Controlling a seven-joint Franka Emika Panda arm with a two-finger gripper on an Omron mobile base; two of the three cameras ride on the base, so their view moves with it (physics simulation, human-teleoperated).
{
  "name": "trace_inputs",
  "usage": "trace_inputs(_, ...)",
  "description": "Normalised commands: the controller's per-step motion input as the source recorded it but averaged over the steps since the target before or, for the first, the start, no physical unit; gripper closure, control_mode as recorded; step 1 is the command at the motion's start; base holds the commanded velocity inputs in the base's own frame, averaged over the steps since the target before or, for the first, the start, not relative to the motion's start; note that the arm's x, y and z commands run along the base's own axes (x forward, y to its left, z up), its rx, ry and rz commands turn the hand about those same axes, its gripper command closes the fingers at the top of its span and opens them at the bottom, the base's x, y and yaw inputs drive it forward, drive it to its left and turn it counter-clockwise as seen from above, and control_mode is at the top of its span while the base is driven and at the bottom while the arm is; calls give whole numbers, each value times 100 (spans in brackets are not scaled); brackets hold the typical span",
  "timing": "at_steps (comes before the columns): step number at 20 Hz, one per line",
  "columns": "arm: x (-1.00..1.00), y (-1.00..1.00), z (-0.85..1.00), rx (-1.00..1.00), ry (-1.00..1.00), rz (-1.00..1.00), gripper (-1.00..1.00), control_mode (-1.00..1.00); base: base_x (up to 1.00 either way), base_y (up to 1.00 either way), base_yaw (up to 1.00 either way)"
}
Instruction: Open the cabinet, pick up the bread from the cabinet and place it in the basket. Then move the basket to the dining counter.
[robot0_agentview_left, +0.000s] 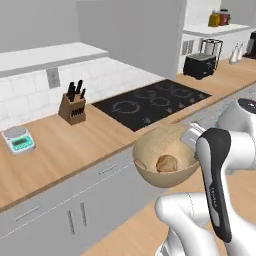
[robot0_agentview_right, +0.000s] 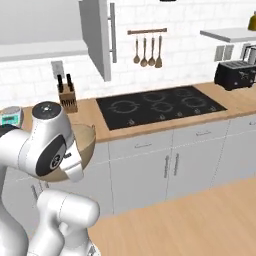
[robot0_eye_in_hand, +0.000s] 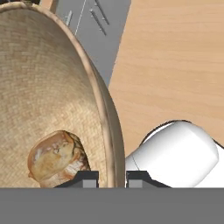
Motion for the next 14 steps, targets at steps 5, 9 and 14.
trace_inputs(5,0,0,0,0,0,0,100,100,0,19,-95)
trace_inputs(9,0,0,0,0,0,0,100,100,0,22,-95)
trace_inputs(14,0,0,0,0,0,0,100,100,0,29,-95)
